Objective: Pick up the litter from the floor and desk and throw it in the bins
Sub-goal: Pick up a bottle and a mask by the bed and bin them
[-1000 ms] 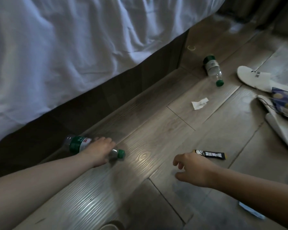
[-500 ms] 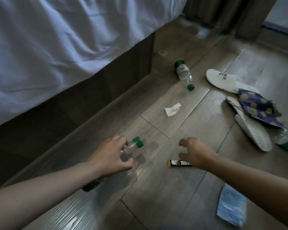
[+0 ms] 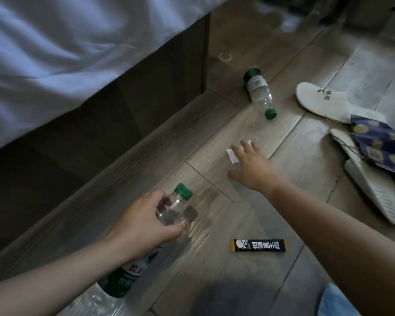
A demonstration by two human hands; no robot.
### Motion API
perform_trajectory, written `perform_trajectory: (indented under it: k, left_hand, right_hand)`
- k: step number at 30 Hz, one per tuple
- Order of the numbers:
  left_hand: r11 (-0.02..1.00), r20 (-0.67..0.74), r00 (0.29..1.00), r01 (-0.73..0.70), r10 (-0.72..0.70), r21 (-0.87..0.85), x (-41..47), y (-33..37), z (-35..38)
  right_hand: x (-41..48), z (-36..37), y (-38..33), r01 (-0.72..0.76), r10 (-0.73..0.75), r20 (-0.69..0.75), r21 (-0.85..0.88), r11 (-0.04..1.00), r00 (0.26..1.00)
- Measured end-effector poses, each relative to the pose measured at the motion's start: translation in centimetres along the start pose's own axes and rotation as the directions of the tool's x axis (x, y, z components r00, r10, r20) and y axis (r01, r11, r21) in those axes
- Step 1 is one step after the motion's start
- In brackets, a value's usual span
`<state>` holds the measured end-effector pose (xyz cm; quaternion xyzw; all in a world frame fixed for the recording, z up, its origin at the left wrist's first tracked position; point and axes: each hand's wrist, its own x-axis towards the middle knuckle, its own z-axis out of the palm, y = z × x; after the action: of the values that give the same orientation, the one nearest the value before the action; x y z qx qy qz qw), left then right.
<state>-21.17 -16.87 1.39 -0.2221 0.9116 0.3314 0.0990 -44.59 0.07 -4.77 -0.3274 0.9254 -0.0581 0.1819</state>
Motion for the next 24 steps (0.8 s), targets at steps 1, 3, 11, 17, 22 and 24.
perform_trajectory:
  k: [1,3,11,17,22,24]
  left_hand:
    - [1.000,-0.002,1.000,0.015,-0.015,-0.006,-0.1,-0.2,0.1]
    - [1.000,-0.001,1.000,0.019,-0.019,0.009,0.0,-0.3,0.4]
    - [1.000,0.035,0.999,-0.015,0.016,-0.018,0.1,1.5,1.1]
    - [0.997,0.063,0.995,-0.071,0.071,-0.010,-1.9,2.8,1.0]
    - [0.994,0.117,0.987,-0.109,0.111,-0.023,-4.3,3.7,1.4]
    - [0.990,0.156,0.978,-0.141,0.138,0.006,-4.8,4.4,1.6]
  right_hand:
    - [0.2,0.4,0.1,-0.005,0.005,0.034,0.002,1.000,0.999]
    - [-0.2,1.3,0.2,-0.012,0.012,0.072,-0.006,1.000,0.997]
    - [-9.1,4.1,1.2,0.098,-0.100,0.219,0.021,0.995,0.971]
    - [-17.2,5.9,1.6,0.130,-0.122,0.255,-0.016,0.991,0.959]
    - [-21.2,5.8,1.6,0.050,-0.030,0.266,-0.070,0.996,0.964]
    - [-22.4,5.3,1.3,-0.023,0.026,0.246,-0.015,1.000,0.969]
